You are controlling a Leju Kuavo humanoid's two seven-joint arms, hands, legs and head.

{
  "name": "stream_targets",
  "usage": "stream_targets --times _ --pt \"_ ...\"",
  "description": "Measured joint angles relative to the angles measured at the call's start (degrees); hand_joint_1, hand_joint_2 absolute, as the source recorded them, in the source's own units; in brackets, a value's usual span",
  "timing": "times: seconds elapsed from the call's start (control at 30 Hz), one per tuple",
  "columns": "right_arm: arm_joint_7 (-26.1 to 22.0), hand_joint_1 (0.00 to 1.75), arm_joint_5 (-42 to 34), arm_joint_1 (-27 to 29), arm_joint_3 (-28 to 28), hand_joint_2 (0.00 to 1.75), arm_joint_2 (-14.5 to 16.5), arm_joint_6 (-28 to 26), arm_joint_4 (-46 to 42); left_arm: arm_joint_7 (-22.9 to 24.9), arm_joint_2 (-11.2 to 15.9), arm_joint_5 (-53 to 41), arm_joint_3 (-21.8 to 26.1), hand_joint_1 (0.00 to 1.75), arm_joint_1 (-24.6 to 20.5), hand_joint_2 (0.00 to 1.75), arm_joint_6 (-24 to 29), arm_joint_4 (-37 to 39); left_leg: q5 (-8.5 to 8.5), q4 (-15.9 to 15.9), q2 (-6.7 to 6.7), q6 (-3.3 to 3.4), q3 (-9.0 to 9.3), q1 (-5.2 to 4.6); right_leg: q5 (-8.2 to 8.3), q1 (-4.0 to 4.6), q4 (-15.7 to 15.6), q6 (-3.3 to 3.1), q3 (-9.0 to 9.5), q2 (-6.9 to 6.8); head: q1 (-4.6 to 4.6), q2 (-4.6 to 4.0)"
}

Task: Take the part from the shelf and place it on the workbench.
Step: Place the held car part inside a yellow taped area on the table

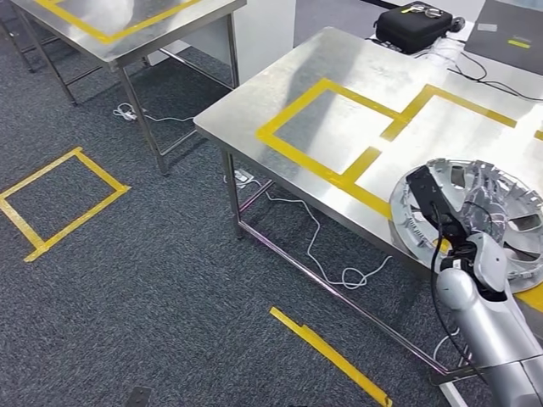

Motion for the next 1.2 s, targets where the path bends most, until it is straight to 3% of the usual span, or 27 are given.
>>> stream_targets --times 0.03,0.1,0.17,0.27,0.33,0.37,0.43,0.5,0.53,0.57,0.63,0.67,0.73,0.83,0.9,0.97,1.0,1.03,1.07,1.13,1.2 --pt "0.0 0.00 -0.3 0.4 -0.6 0.00 -0.2 -0.3 -0.7 0.0 -0.1 0.0 0.0 0.00 0.0 0.00 0.0 0.0 -0.02 0.1 -0.01 0.01 0.01 -0.04 1.22 0.01 -1.3 -0.04 0.60 -0.01 0.01 0.00" --pt "0.0 0.00 -0.6 0.8 -2.0 0.00 -0.7 -1.2 -2.6 0.0 -0.2 -0.1 0.0 0.00 0.0 0.00 0.2 0.0 -0.16 0.3 -0.04 -0.06 0.03 -0.08 4.87 0.05 -8.6 -0.30 4.29 -0.16 0.01 0.00" --pt "0.0 0.00 -0.9 1.1 -3.7 0.00 -1.1 -2.4 -5.0 0.1 -0.2 -0.1 0.0 0.00 0.0 0.00 0.5 0.0 -0.36 0.7 -0.06 -0.42 -0.17 -0.24 6.53 0.29 -14.7 -0.65 7.60 -0.32 -0.03 0.00" --pt "0.0 0.00 -1.7 2.0 -6.4 0.00 -1.2 -3.7 -8.4 0.2 -0.2 -0.1 0.2 0.00 0.1 0.00 1.1 0.0 -0.41 0.8 -0.01 -1.09 -0.32 -0.27 6.62 0.46 -16.0 -1.25 8.53 -0.23 -0.07 0.00" --pt "0.0 0.00 -2.4 2.4 -7.7 0.00 -1.2 -3.8 -10.2 0.3 -0.2 0.0 0.5 0.00 0.1 0.00 1.7 0.0 -1.62 2.2 0.06 -1.69 -0.78 -0.19 6.88 0.22 -16.3 -1.77 8.72 -0.23 -0.19 0.00" --pt "0.0 0.00 -2.9 2.5 -8.2 0.00 -1.2 -3.7 -11.0 0.4 -0.2 0.1 0.7 0.00 0.1 0.00 2.1 0.0 -3.07 4.4 0.10 -2.05 -1.68 -0.08 6.99 0.07 -16.5 -1.99 8.81 -0.28 -0.30 0.00" --pt "0.0 0.00 -4.3 3.1 -8.8 0.00 -1.2 -3.0 -12.2 0.7 -0.2 0.3 1.0 0.00 0.1 0.00 3.2 0.0 -6.88 11.8 0.19 -2.68 -4.81 0.29 7.02 0.06 -16.5 -2.14 8.80 -0.33 -0.48 0.00" --pt "0.0 0.00 -5.2 3.8 -9.0 0.00 -1.2 -2.4 -12.9 1.1 -0.3 0.5 1.3 0.00 0.1 0.00 4.1 0.0 -8.41 16.8 0.23 -3.00 -6.85 0.62 7.04 0.07 -16.5 -2.14 8.78 -0.32 -0.48 0.00" --pt "0.0 0.00 -5.3 4.2 -9.1 0.00 -1.2 -2.3 -13.1 1.2 -0.4 0.5 1.4 0.00 0.1 0.00 4.4 0.0 -7.53 16.2 0.23 -3.03 -6.40 0.72 7.06 0.06 -16.5 -2.12 8.79 -0.30 -0.48 0.00" --pt "0.0 0.00 -5.3 4.4 -9.1 0.00 -1.2 -2.3 -13.3 1.2 -0.4 0.6 1.5 0.00 0.1 0.00 4.6 0.0 -5.84 13.5 0.23 -3.00 -5.01 0.82 7.09 0.04 -16.5 -2.09 8.83 -0.28 -0.48 0.00" --pt "0.0 0.00 -5.4 4.5 -9.3 0.00 -1.1 -2.3 -13.8 1.2 -0.4 0.6 1.6 0.00 0.0 0.00 4.9 0.0 -2.41 5.6 0.16 -2.79 -1.12 0.88 7.13 0.12 -16.4 -1.82 8.80 -0.21 -0.49 0.00" --pt "0.0 0.00 -5.4 4.5 -9.4 0.00 -1.1 -2.3 -14.0 1.3 -0.4 0.6 1.6 0.00 -0.1 0.00 5.0 0.0 -1.54 2.8 0.10 -2.67 0.18 0.85 7.19 0.21 -16.3 -1.57 8.68 -0.17 -0.47 0.00" --pt "0.0 0.00 -5.4 4.5 -9.4 0.00 -1.1 -2.3 -14.3 1.3 -0.5 0.6 1.7 0.00 -0.1 0.00 5.0 0.0 -1.35 0.9 -0.02 -2.32 0.82 0.66 7.41 0.31 -16.3 -0.91 8.40 -0.14 -0.43 0.00" --pt "0.0 0.00 -5.6 4.6 -9.5 0.00 -1.1 -2.3 -14.4 1.3 -0.6 0.6 2.0 0.00 -0.1 0.00 5.2 0.0 -0.67 0.4 0.04 -1.09 0.64 0.66 6.68 0.01 -15.8 0.00 7.74 -0.14 -0.39 0.00" --pt "0.0 0.00 -5.6 4.6 -9.7 0.00 -1.1 -2.3 -14.4 1.3 -0.6 0.6 2.1 0.00 -0.2 0.00 5.5 0.0 -0.19 0.1 0.12 -0.41 0.40 0.70 3.37 -0.05 -10.9 0.25 5.48 -0.09 -0.32 0.00" --pt "0.0 0.00 -5.6 4.8 -9.8 0.00 -1.1 -2.3 -14.5 1.4 -0.7 0.6 2.3 0.00 -0.2 0.00 5.8 0.0 0.08 0.2 0.14 -0.06 -0.08 0.50 -0.39 -0.03 -3.1 0.33 2.22 -0.06 -0.30 0.00" --pt "0.0 0.00 -5.6 5.0 -9.8 0.00 -1.1 -2.3 -14.5 1.4 -0.8 0.7 2.3 0.00 -0.2 0.00 5.9 0.0 0.23 0.2 0.15 0.03 -0.29 0.38 -1.14 -0.02 -0.6 0.32 1.31 -0.05 -0.31 0.00" --pt "0.0 0.00 -5.6 5.2 -9.8 0.00 -1.1 -2.3 -14.5 1.4 -0.8 0.7 2.4 0.00 -0.2 0.00 6.0 0.0 0.35 0.2 0.15 0.07 -0.46 0.29 -0.84 -0.01 -0.2 0.26 1.45 -0.06 -0.31 0.00" --pt "0.0 0.00 -5.6 5.4 -9.8 0.00 -1.1 -2.3 -14.5 1.4 -0.8 0.7 2.5 0.00 -0.1 0.00 6.2 0.0 0.46 0.3 0.14 0.06 -0.56 0.21 0.47 0.00 -2.3 0.12 2.86 -0.06 -0.31 0.00" --pt "0.0 0.00 -5.6 5.4 -9.8 0.00 -1.1 -2.3 -14.5 1.4 -0.9 0.8 2.5 0.00 -0.2 0.00 6.4 0.0 0.58 0.4 0.13 -0.10 -0.68 0.00 3.64 0.16 -10.2 -0.30 7.58 -0.21 -0.31 0.00" --pt "0.0 0.00 -5.5 5.3 -9.7 0.00 -1.1 -2.3 -14.6 1.4 -1.0 0.9 2.6 0.00 -0.2 0.00 6.6 0.0 0.74 0.8 0.12 -0.51 -1.04 -0.23 4.87 0.38 -15.7 -0.65 10.78 -0.35 -0.38 0.00"
